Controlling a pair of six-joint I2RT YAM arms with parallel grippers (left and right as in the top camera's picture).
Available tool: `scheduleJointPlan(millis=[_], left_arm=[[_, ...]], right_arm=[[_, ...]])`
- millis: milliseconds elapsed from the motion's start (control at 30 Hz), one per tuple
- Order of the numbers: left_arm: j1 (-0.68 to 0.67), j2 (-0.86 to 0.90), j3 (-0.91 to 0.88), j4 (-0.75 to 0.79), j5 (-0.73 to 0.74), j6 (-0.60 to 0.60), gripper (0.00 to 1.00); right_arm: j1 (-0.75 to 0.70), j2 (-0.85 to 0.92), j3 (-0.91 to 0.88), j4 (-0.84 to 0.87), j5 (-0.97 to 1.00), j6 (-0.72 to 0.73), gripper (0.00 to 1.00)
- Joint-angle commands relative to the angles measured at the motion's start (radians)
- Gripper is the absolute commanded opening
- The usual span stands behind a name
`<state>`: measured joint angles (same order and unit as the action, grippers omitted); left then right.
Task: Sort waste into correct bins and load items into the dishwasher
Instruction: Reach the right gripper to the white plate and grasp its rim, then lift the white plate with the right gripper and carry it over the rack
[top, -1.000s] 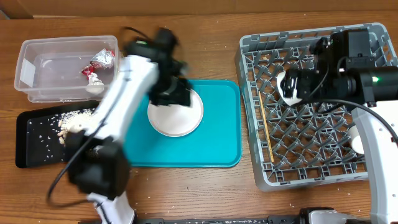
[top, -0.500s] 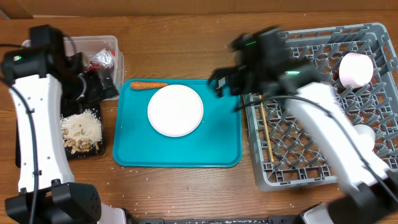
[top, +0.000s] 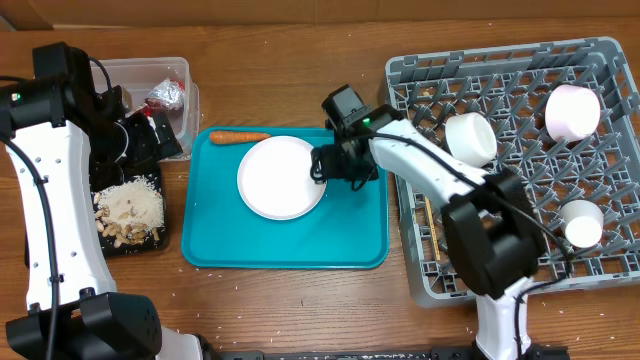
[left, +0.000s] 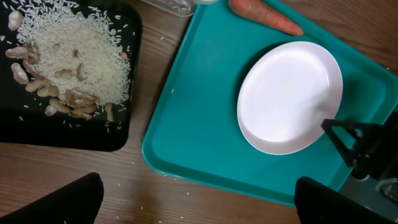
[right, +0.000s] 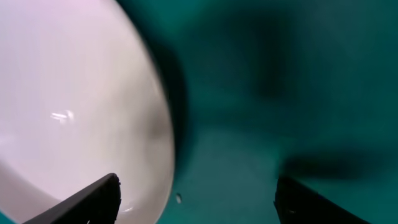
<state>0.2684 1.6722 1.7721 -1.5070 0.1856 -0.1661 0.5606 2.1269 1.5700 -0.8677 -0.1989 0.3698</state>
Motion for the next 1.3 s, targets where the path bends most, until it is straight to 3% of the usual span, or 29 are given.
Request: scheduleJointPlan(millis=[0, 133, 233, 300, 467, 600, 1000, 1267], left_arm=[[-0.001, -0.004, 0.009, 0.001, -0.006, -0.013, 1.00], [-0.001, -0.004, 0.008, 0.003, -0.006, -0.013, 1.00], [-0.001, -0.004, 0.008, 0.005, -0.007, -0.013, 1.00], [-0.001, -0.004, 0.008, 0.004, -0.010, -0.013, 1.00], [-0.001, -0.004, 0.008, 0.004, -0.010, -0.013, 1.00], [-0.001, -0.004, 0.008, 0.003, -0.010, -0.013, 1.00], [-0.001, -0.004, 0.008, 0.003, -0.010, -0.013, 1.00], [-0.001, -0.004, 0.008, 0.004, -0.010, -0.013, 1.00]], right_arm=[[0.011, 0.048, 0.001, 0.003, -0.020, 0.032, 0.76], [0.016, 0.083, 0.001, -0.005, -0.019, 0.032, 0.59], [0.016, 0.104, 0.001, -0.028, -0.002, 0.042, 0.36], [0.016, 0.106, 0.001, -0.054, 0.048, 0.078, 0.27], [0.011, 0.106, 0.001, -0.085, 0.110, 0.100, 0.18], [-0.003, 0.105, 0.010, -0.130, 0.162, 0.137, 0.04], [-0.029, 0.090, 0.049, -0.218, 0.241, 0.180, 0.04], [-0.066, -0.137, 0.134, -0.294, 0.369, 0.146, 0.04]])
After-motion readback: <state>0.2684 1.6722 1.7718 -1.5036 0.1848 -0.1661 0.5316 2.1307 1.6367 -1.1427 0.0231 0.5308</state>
